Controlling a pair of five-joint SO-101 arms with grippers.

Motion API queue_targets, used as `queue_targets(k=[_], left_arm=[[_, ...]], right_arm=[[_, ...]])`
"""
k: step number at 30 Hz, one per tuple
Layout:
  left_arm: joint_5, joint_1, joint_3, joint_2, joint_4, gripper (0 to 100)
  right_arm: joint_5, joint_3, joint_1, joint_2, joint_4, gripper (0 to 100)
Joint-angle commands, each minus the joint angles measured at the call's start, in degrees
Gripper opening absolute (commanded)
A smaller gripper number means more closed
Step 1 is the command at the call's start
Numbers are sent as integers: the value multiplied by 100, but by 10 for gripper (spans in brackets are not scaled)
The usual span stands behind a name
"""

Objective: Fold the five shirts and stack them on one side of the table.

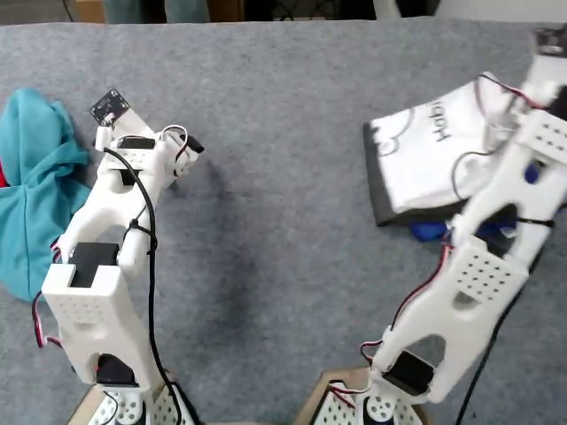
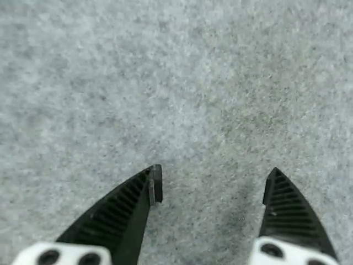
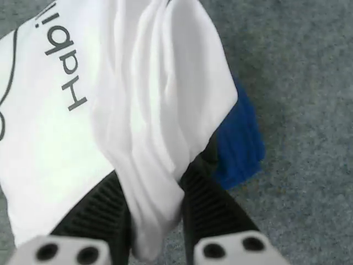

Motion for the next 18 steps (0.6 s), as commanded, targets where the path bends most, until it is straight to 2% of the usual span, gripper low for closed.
queue_targets(k=[1, 12, 14, 16, 18], left_arm=[[26, 48, -207, 26, -44, 309], [26, 48, -268, 105, -44, 309], [26, 48, -286, 105, -44, 309], [-9, 48, -312, 105, -53, 309], [-352, 154, -435, 132, -62, 305]], right_arm=[[44, -13, 202, -92, -105, 14], [44, -13, 299, 409, -53, 31], [18, -22, 343, 418, 18, 106], [26, -31, 369, 418, 53, 228], [35, -40, 387, 391, 70, 348]])
